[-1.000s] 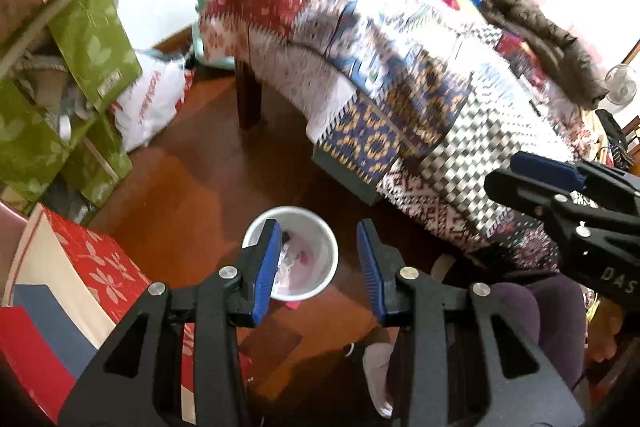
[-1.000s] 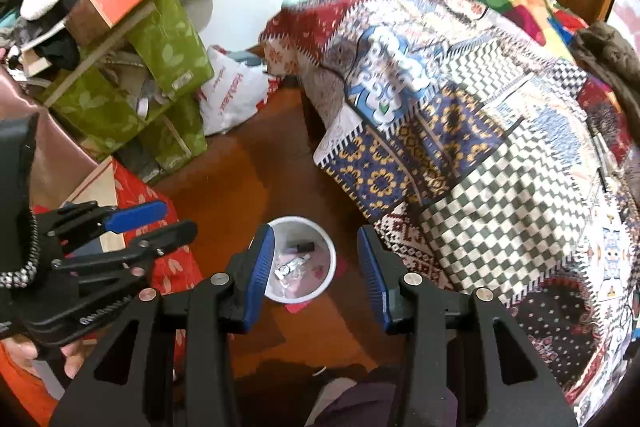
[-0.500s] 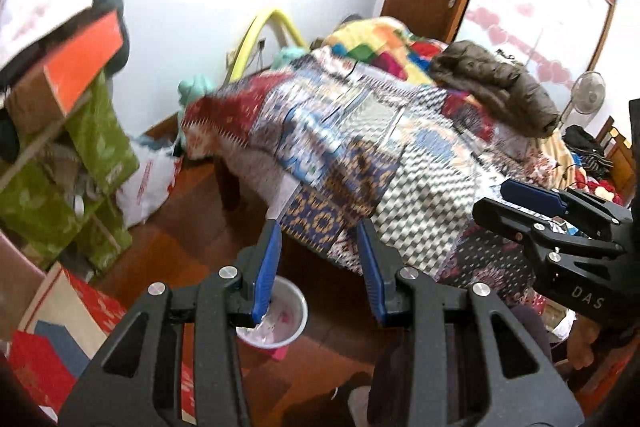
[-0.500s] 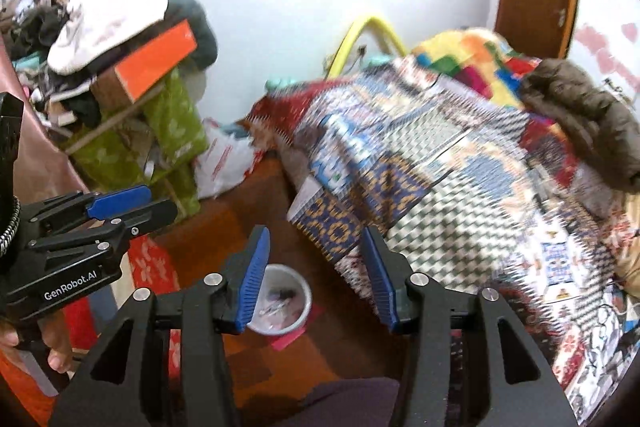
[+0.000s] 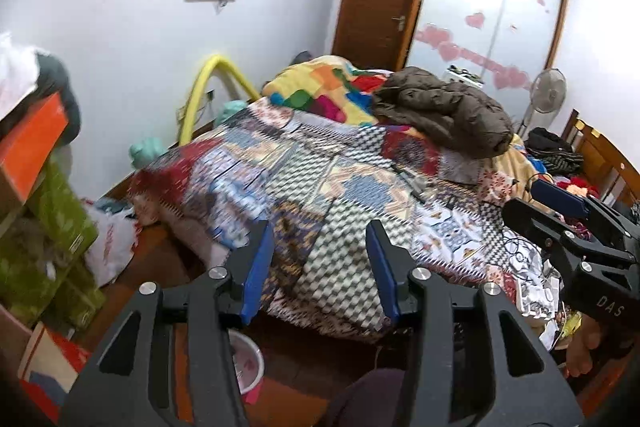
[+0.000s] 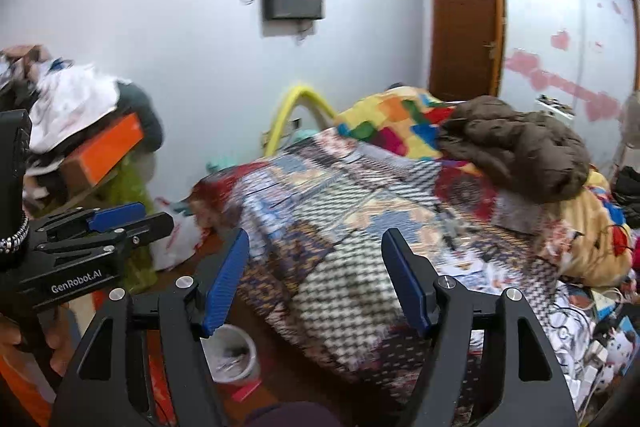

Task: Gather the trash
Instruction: 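Move both open tools back over the quilt toward the markers and black case, then grasp the clear pen with the left gripper while the right gripper grasps the black case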

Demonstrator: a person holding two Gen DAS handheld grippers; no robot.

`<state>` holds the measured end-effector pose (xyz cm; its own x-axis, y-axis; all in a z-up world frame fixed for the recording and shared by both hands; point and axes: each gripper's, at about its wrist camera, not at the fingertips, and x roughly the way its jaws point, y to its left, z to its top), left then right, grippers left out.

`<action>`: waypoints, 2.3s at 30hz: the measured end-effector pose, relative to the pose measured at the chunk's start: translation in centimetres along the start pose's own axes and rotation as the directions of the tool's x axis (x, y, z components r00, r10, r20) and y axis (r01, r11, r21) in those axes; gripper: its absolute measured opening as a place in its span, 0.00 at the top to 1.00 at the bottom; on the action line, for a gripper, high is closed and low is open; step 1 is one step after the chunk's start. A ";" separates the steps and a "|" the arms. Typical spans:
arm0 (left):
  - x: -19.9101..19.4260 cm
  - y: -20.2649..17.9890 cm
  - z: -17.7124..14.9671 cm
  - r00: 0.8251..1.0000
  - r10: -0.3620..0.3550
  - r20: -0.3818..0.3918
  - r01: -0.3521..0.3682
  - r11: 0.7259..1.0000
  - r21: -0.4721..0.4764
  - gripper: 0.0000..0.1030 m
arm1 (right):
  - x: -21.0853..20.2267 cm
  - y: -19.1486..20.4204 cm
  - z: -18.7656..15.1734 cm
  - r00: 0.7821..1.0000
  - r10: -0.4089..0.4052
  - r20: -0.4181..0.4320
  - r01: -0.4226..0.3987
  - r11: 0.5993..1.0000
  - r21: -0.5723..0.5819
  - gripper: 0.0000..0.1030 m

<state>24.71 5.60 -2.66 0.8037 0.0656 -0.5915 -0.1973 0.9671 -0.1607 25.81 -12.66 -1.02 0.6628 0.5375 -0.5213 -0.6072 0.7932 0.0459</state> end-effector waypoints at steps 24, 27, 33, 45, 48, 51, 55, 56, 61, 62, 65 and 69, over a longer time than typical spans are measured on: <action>25.9 -14.8 3.3 0.942 -0.160 -0.297 0.194 0.977 0.089 0.49 | 8.7 -22.9 -4.9 0.937 -0.251 -0.242 0.311 0.916 0.253 0.36; 30.1 -16.1 2.7 0.919 -0.171 -0.354 0.212 0.974 0.077 0.49 | 10.8 -25.1 -6.0 0.924 -0.257 -0.283 0.332 0.907 0.259 0.36; 37.9 -19.0 1.5 0.896 -0.137 -0.422 0.203 0.972 0.115 0.49 | 15.2 -28.5 -7.6 0.904 -0.247 -0.348 0.353 0.891 0.285 0.36; 49.0 -19.9 1.1 0.888 -0.153 -0.433 0.181 0.983 0.025 0.49 | 23.1 -32.4 -8.8 0.892 -0.220 -0.394 0.336 0.907 0.253 0.37; 50.1 -20.6 1.0 0.890 -0.144 -0.434 0.177 0.984 0.037 0.49 | 25.2 -33.6 -8.6 0.892 -0.203 -0.404 0.328 0.906 0.269 0.36; 50.4 -21.4 0.8 0.908 -0.101 -0.406 0.145 0.986 0.078 0.49 | 27.1 -34.1 -8.4 0.887 -0.202 -0.414 0.331 0.905 0.266 0.36; 50.8 -22.4 0.5 0.930 -0.010 -0.367 0.072 0.985 0.156 0.49 | 29.6 -34.3 -8.4 0.872 -0.207 -0.444 0.345 0.903 0.256 0.36; 50.9 -22.6 0.4 0.933 0.010 -0.361 0.056 0.983 0.172 0.49 | 30.0 -34.1 -8.5 0.863 -0.221 -0.453 0.359 0.901 0.244 0.36; 50.4 -21.6 0.0 0.935 0.029 -0.355 0.037 0.983 0.178 0.49 | 29.8 -33.2 -8.9 0.842 -0.313 -0.440 0.423 0.888 0.178 0.36; 50.3 -21.1 -0.1 0.933 0.024 -0.359 0.041 0.984 0.174 0.49 | 29.6 -33.3 -9.0 0.842 -0.313 -0.439 0.424 0.887 0.181 0.36; 50.2 -20.2 0.0 0.929 0.011 -0.369 0.060 0.982 0.179 0.49 | 28.6 -34.1 -9.8 0.850 -0.294 -0.437 0.416 0.883 0.217 0.37; 50.0 -19.9 0.1 0.922 -0.018 -0.387 0.090 0.981 0.169 0.49 | 28.1 -35.1 -10.2 0.846 -0.308 -0.435 0.436 0.870 0.232 0.37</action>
<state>68.85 -10.29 -28.98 0.5271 -0.0520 -0.8482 -0.0259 0.9967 -0.0772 61.24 -28.34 -25.96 0.5573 0.0863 -0.8258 -0.1377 0.9904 0.0106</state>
